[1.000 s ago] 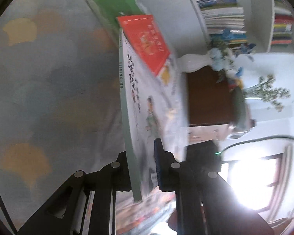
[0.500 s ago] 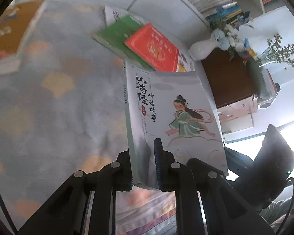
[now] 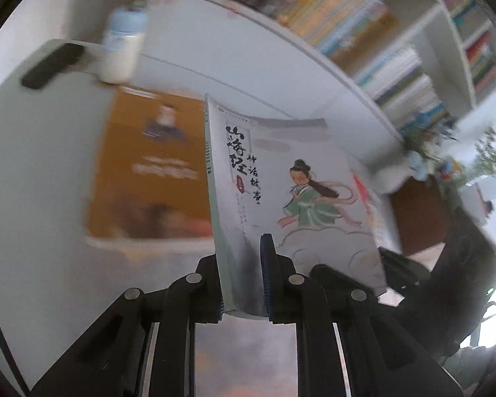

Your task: Organize books

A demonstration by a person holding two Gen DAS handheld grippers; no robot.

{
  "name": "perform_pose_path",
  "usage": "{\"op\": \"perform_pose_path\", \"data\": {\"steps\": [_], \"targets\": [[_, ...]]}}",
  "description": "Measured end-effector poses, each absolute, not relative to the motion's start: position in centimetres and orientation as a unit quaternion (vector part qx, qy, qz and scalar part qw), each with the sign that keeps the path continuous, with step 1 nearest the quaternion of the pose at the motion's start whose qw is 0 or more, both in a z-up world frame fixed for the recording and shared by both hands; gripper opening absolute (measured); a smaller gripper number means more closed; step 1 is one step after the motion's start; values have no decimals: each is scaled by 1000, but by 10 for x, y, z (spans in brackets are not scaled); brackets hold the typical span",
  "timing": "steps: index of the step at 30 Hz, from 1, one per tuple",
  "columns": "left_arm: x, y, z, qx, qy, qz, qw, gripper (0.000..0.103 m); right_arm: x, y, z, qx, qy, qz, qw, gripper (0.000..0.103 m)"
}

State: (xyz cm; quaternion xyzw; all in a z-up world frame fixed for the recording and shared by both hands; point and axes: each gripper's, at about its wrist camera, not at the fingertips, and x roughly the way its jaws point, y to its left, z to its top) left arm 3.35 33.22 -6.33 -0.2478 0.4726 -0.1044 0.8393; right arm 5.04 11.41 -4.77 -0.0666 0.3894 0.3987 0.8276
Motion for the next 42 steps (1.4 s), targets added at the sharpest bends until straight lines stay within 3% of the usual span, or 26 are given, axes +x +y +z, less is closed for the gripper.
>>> {"op": "perform_pose_path", "data": {"steps": [9,17,25,30,37,42], "targets": [[65,401,-110,-299,476,-80,823,13,106,207,-82,-62,420,391,816,26],[73,414,-140,-335,486,-74,804,14,145,218,-110,-56,463,374,802,26],[50,440,-129,-342,473,-40,811,17,140,223,-121,-49,477,369,796,29],[40,448,-106,-307,462,5,832,17,139,222,-121,-55,491,371,786,39],[52,396,-71,-248,469,-55,846,19,109,147,-120,-8,527,339,779,40],[83,301,-65,-217,489,-151,831,24,79,62,-127,43,547,278,789,40]]}}
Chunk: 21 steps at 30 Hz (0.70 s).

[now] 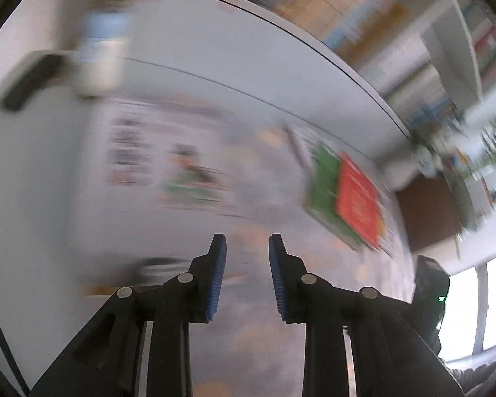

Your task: Organize books

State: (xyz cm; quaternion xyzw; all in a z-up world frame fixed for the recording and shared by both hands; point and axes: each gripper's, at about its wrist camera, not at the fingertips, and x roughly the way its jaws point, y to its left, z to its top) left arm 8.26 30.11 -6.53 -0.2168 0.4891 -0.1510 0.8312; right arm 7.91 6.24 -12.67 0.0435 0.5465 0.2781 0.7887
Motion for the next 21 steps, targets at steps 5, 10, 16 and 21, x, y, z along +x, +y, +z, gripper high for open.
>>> {"op": "perform_pose_path", "data": {"steps": [5,10,16,21], "targets": [[113,192,-61,-165,492,-228,824,24,68,-38,-134,97,555,191,804,40],[163,104,-72,-143,512,-259,807,24,85,-128,-129,132,539,109,825,45],[209,53,-103,-136,537,-220,803,24,134,-202,-129,137,514,57,845,51],[228,41,-113,-125,534,-178,817,24,171,-209,-140,126,498,67,855,41]]}}
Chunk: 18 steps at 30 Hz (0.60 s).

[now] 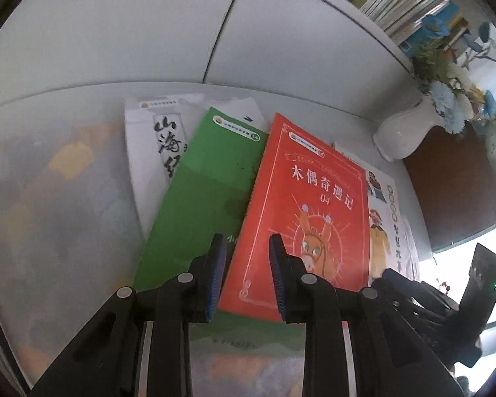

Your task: Organize books

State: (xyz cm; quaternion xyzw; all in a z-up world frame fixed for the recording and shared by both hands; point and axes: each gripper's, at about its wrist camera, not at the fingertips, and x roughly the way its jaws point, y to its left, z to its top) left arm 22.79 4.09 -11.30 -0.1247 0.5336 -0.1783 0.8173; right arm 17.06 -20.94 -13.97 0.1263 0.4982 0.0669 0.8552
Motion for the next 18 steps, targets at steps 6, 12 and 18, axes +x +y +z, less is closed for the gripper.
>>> {"op": "perform_pose_path", "data": {"steps": [6,12,18], "targets": [[237,25,-135,-117,564,-191,795,28,191,-209,-149,113,487,76,862,39],[208,26,-134,-92,571,-199,792,32,177,-195,-149,74,485,94,866,39],[128,31,-136,-85,594,-209,772,32,125,-195,-149,78,509,115,850,39]]}}
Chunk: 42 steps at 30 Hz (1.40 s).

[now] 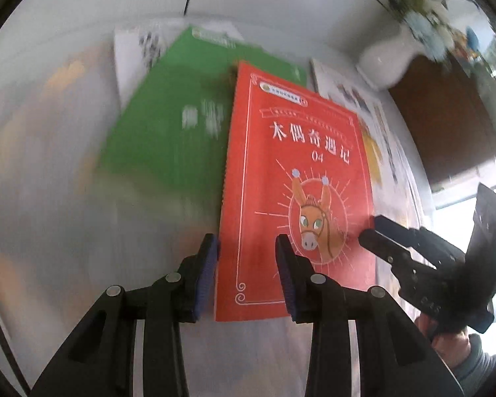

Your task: Organize books

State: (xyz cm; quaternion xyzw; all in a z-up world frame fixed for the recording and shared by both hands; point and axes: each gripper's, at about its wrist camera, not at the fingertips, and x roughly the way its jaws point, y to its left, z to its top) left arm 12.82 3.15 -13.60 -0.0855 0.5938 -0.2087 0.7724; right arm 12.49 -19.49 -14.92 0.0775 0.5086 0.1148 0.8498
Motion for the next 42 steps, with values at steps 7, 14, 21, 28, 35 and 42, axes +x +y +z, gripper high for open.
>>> {"op": "perform_pose_path", "data": {"steps": [7,14,21,28,35,42], "targets": [[39,36,-144,-103,612,-212,755,32,41,-188,-155,50,541,129,830,40],[-3,57,-147,-139,600,-158,772,32,-20,-200,-158,52,559,144,815,40],[-6,49,-148,-139,577,-150,791,32,-37,-197,-159,87,535,134,829,39],[-16,59,-134,-222,555,-196,777,32,-39,-194,-163,89,531,152,828,39],[-9,69,-134,-323,536,-253,738,26,-39,-213,-168,159,525,164,820,39],[-1,42,-160,-283,563,-222,744,12,-40,-206,-167,141,522,163,825,41]]}}
